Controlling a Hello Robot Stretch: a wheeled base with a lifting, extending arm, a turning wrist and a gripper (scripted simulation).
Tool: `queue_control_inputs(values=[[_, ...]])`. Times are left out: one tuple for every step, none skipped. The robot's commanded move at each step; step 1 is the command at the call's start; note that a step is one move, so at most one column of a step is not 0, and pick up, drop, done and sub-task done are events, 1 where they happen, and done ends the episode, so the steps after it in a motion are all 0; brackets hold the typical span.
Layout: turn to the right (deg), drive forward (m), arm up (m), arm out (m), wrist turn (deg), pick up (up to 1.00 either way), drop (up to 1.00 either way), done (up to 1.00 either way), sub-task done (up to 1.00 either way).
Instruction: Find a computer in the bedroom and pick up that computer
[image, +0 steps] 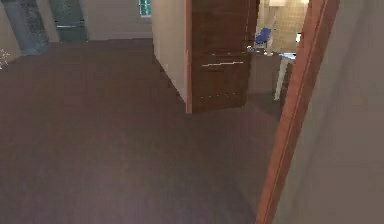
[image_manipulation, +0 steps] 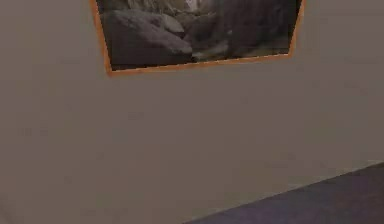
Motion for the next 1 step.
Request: queue_control_inputs(values=[[0.0, 1.0, 0.0, 0.0, 0.0, 0.0, 0.0, 0.0, 0.0]])
